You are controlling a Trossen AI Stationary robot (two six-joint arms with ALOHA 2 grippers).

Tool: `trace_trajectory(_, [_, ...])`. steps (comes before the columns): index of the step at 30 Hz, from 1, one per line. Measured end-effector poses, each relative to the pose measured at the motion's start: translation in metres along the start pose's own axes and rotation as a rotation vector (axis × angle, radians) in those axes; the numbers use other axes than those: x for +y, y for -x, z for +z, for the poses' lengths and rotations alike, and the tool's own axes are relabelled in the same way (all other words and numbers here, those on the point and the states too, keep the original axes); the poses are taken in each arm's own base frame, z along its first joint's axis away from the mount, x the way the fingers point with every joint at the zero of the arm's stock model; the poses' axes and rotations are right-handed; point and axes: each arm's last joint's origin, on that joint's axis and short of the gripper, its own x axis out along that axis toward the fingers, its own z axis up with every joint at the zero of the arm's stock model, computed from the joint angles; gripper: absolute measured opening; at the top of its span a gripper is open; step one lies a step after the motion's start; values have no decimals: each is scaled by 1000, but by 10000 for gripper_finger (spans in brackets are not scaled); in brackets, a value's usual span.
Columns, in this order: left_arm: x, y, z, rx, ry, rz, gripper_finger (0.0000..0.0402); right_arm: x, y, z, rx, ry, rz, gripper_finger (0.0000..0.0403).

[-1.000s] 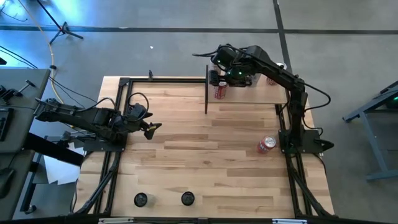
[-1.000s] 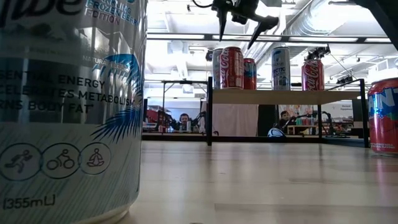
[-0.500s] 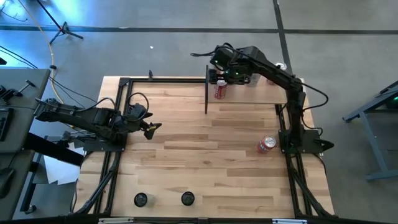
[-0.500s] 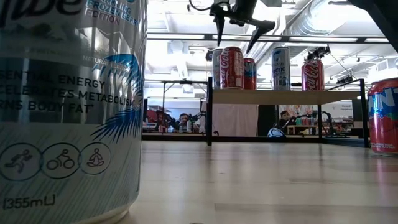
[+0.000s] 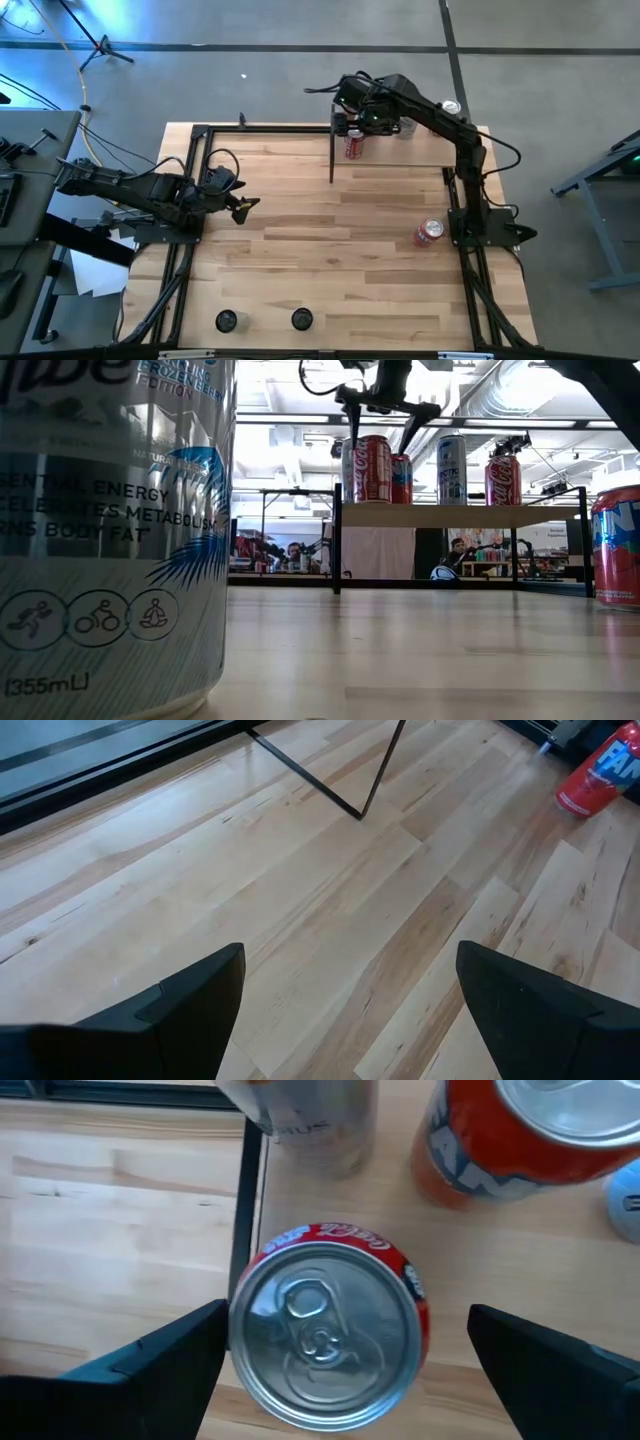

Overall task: Place canned beverage on shelf
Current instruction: Put the red white soda can on the shelf aligned with the other red white soda can

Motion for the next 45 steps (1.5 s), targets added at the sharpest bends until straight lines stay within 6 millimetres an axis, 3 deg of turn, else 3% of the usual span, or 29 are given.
trace_trajectory(5, [0,0,0,0,0,0,337,0,0,0,1,11,-3,378])
trace_trajectory(14, [0,0,0,0,0,0,337,4,1,-6,-8,28,6,273])
trace_trajectory(45, [0,0,0,0,0,0,337,6,2,-5,29,435,70,282])
